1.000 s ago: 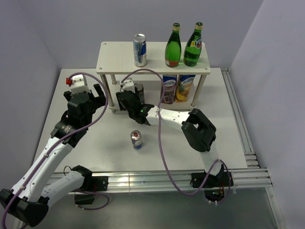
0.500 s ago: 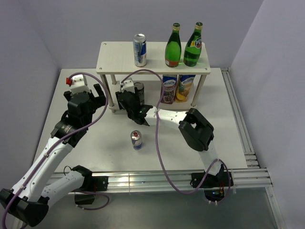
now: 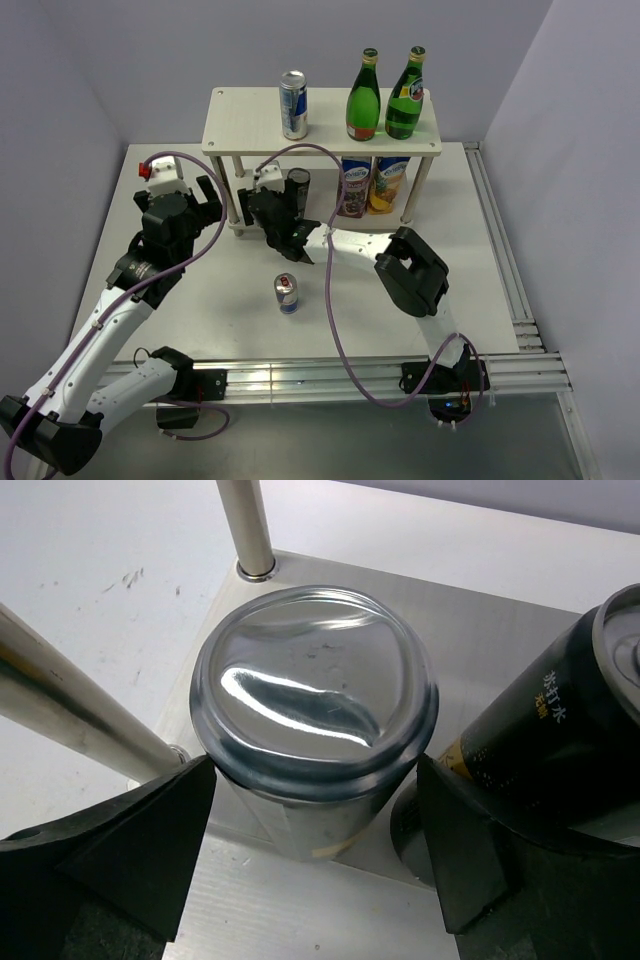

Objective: Place and organize the beverage onto the shelf

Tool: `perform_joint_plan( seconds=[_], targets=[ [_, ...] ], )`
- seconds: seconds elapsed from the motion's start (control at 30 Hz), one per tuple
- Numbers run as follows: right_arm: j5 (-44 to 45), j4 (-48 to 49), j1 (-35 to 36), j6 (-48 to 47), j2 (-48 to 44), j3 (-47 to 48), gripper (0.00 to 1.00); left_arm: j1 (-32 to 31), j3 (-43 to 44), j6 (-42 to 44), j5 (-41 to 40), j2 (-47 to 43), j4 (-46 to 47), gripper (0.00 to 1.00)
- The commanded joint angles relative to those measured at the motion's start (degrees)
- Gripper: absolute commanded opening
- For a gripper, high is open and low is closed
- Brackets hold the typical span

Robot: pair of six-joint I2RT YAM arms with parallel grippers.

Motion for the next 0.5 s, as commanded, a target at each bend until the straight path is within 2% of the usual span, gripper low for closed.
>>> perform_joint_plan(
  seconds=[0.0, 0.47],
  targets=[
    [2.60, 2.40, 0.69, -0.54, -2.92, 0.13, 0.88, 0.20, 1.43, -0.01, 0.11, -0.44, 1.76, 0.99],
    [4.18, 2.49, 3.51, 0.34, -3.98, -2.25, 0.89, 0.29, 1.43, -0.10, 0.28, -1.14, 1.85, 0.99]
  ],
)
